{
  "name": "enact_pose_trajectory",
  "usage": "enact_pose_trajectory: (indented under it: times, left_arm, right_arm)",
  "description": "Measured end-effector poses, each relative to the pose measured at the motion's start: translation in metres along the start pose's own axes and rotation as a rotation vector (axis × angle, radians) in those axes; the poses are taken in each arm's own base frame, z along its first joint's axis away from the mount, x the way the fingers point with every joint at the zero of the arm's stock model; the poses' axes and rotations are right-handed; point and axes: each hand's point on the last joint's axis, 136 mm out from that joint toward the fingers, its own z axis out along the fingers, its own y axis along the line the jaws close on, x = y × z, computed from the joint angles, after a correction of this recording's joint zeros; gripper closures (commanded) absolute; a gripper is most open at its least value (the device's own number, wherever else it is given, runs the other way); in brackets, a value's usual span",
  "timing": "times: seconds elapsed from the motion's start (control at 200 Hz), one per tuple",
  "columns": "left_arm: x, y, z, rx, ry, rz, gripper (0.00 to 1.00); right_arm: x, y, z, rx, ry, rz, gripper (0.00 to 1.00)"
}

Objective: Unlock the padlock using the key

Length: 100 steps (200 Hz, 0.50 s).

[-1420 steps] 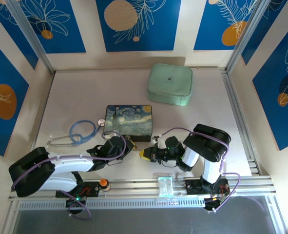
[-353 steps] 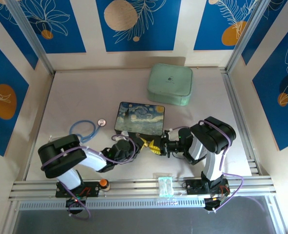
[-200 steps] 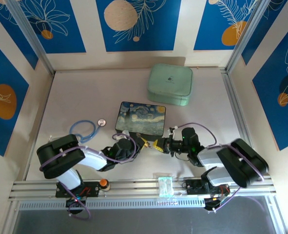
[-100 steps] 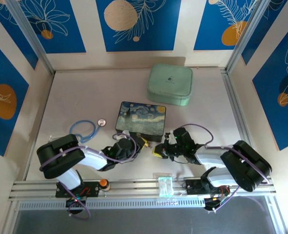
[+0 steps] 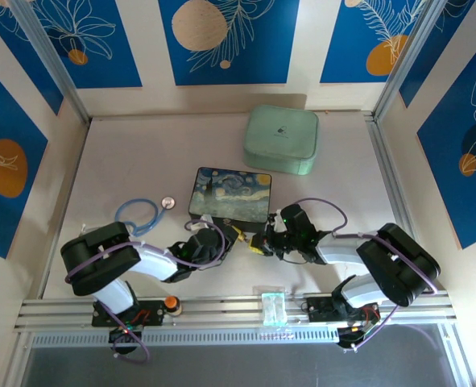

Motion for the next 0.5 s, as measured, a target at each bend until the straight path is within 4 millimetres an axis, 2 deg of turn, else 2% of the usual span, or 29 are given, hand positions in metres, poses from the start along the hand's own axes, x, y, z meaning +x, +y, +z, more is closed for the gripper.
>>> enact_pose_trajectory:
  times: [0.18, 0.29, 0.415, 0.455, 0.5]
  left_arm:
    - [-0.001, -0.001, 0.000, 0.002, -0.004, -0.004, 1.00]
    - [0.000, -0.004, -0.006, -0.007, 0.003, -0.001, 1.00]
    - [0.002, 0.002, -0.014, -0.064, 0.023, 0.024, 1.00]
    - [0.002, 0.002, -0.016, -0.078, 0.024, 0.034, 1.00]
    - [0.002, 0.002, -0.017, -0.092, 0.027, 0.042, 1.00]
  right_arm:
    - [0.000, -0.003, -0.001, 0.049, -0.025, -0.051, 0.89]
    - [0.000, 0.000, -0.011, 0.135, -0.080, -0.168, 0.79]
    - [0.000, 0.026, -0.025, 0.171, -0.126, -0.376, 0.58]
    - [0.001, 0.029, -0.027, 0.192, -0.128, -0.428, 0.50]
    - [0.003, 0.028, -0.028, 0.231, -0.126, -0.490, 0.46]
